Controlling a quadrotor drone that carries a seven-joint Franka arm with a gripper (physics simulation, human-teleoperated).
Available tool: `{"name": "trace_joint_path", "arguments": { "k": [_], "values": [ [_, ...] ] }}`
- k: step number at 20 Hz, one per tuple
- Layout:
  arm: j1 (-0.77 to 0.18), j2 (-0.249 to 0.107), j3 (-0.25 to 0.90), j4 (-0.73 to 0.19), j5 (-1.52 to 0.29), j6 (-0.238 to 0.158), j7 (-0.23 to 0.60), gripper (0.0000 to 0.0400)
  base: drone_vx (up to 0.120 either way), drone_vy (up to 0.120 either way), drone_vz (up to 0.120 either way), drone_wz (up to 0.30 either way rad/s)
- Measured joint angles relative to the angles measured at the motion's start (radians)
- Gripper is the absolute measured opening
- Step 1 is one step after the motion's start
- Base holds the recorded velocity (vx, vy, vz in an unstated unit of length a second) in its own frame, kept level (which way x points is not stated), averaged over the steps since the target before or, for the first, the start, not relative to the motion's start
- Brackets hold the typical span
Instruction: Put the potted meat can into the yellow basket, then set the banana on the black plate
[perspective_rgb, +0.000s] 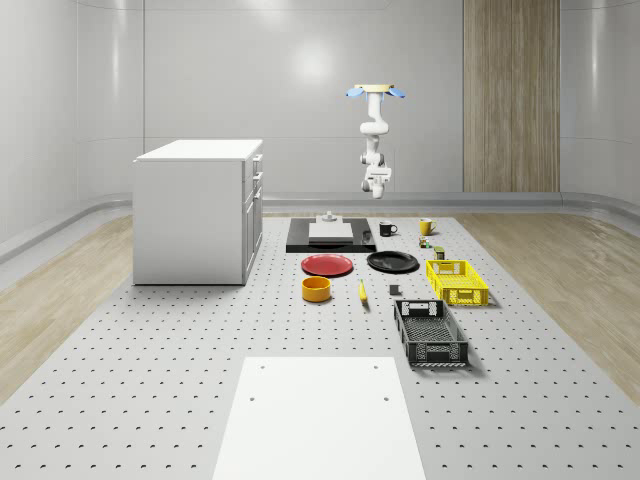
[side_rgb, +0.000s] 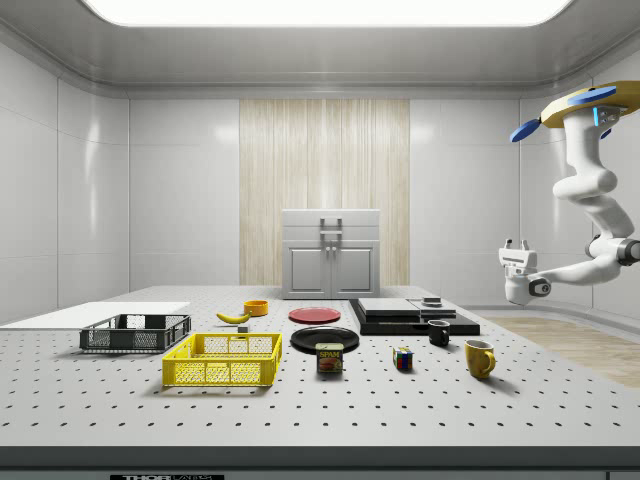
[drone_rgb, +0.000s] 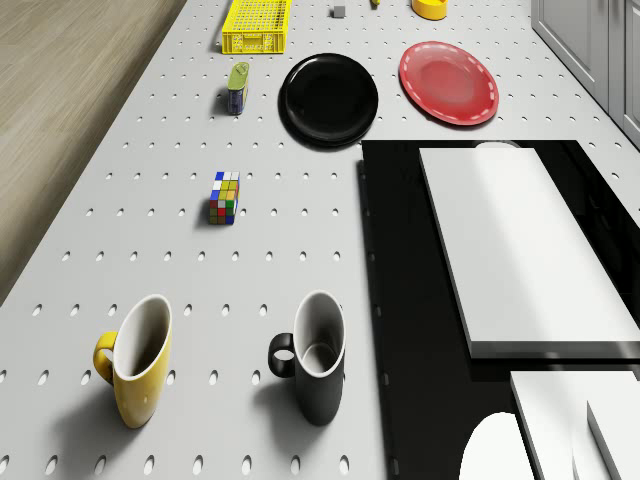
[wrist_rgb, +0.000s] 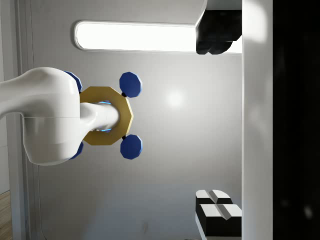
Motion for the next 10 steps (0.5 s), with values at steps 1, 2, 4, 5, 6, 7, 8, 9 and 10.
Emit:
{"name": "trace_joint_path", "arguments": {
  "k": [1,2,4,5,6,7,8,9,10],
  "values": [
    [-0.001,-0.001,0.004,-0.001,-0.006,0.001,0.001,0.04,0.0,0.0,0.0,0.0],
    [-0.003,-0.001,0.009,-0.001,-0.013,0.002,0.002,0.04,0.0,0.0,0.0,0.0],
    [-0.007,-0.002,0.023,-0.003,-0.032,0.003,0.004,0.04,0.0,0.0,0.0,0.0],
    [-0.01,-0.003,0.031,-0.004,-0.044,0.004,0.006,0.04,0.0,0.0,0.0,0.0],
    [-0.013,-0.004,0.041,-0.006,-0.058,0.005,0.008,0.04,0.0,0.0,0.0,0.0],
    [-0.016,-0.005,0.053,-0.008,-0.074,0.006,0.01,0.04,0.0,0.0,0.0,0.0],
    [-0.021,-0.006,0.067,-0.01,-0.094,0.007,0.012,0.04,0.0,0.0,0.0,0.0],
    [-0.026,-0.007,0.083,-0.013,-0.117,0.008,0.016,0.04,0.0,0.0,0.0,0.0],
    [-0.032,-0.008,0.102,-0.017,-0.144,0.01,0.019,0.04,0.0,0.04,0.0,0.0]
  ]
}}
